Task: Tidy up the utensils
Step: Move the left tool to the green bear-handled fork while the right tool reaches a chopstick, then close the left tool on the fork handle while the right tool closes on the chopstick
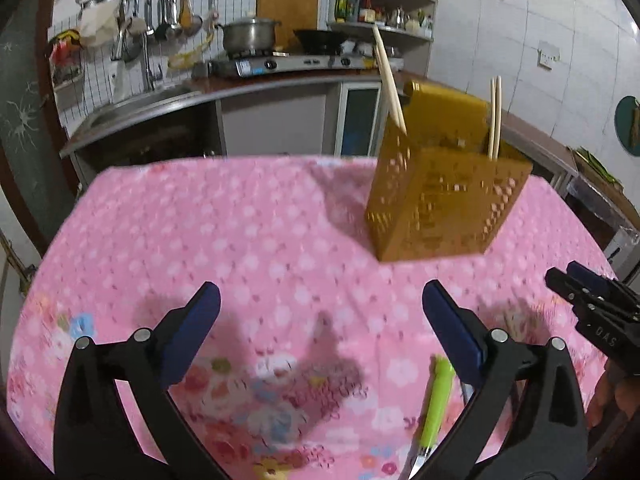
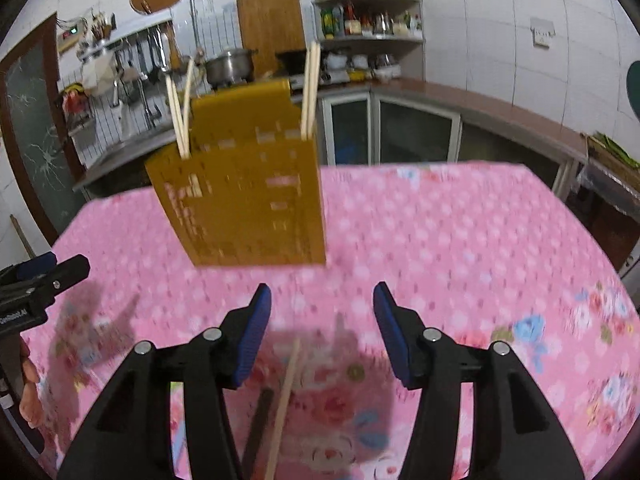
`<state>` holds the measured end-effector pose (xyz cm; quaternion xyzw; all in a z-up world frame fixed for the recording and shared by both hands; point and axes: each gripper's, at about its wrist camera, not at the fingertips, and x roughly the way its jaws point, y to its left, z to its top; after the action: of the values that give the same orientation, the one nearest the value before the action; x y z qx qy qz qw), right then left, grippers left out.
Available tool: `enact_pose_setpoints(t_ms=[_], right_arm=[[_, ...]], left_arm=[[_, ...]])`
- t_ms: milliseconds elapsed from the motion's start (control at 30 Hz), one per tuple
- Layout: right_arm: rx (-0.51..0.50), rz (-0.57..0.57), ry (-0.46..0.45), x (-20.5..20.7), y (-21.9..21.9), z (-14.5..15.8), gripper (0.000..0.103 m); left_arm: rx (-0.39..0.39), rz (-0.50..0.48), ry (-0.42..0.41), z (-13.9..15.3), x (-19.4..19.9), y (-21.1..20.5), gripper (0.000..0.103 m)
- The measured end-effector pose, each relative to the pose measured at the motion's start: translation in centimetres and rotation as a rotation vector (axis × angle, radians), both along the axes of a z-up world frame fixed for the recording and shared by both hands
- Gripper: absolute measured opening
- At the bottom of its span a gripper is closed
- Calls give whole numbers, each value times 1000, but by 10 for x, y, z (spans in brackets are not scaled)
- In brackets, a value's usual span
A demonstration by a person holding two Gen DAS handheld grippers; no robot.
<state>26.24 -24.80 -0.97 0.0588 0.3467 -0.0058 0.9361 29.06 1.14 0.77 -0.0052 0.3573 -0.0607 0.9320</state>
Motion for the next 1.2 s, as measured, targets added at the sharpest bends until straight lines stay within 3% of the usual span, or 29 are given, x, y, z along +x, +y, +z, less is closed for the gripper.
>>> enact_pose_setpoints(t_ms=[167,300,433,600,667,833,1000,1200], right_arm=[[-11,-4,89,3,7,-28,51],[-14,1,154,10,15,-43,40],[-10,3,185,12,19,-54,37],[-33,18,184,11,21,-53,16],[-32,25,185,12,21,-51,12],[-23,36,181,13,20,-49,9],[-20,32,179,13,19,-49,8],[-27,23,181,14,20,-48,8]], left_arm=[[12,-18,49,-21,-5,-8,98],[18,-34,88,-34,-7,-15,98],[14,-65,113,-42,-10,-22,98],[22,-112,135,-48,-14,-36,97],[30,-138,150,-52,-16,-42,96],[64,-200,190,-61,-19,-58,83],[48,-216,228,-66,-15,-65,77],[110,-217,233,-70,-14,-80,66]])
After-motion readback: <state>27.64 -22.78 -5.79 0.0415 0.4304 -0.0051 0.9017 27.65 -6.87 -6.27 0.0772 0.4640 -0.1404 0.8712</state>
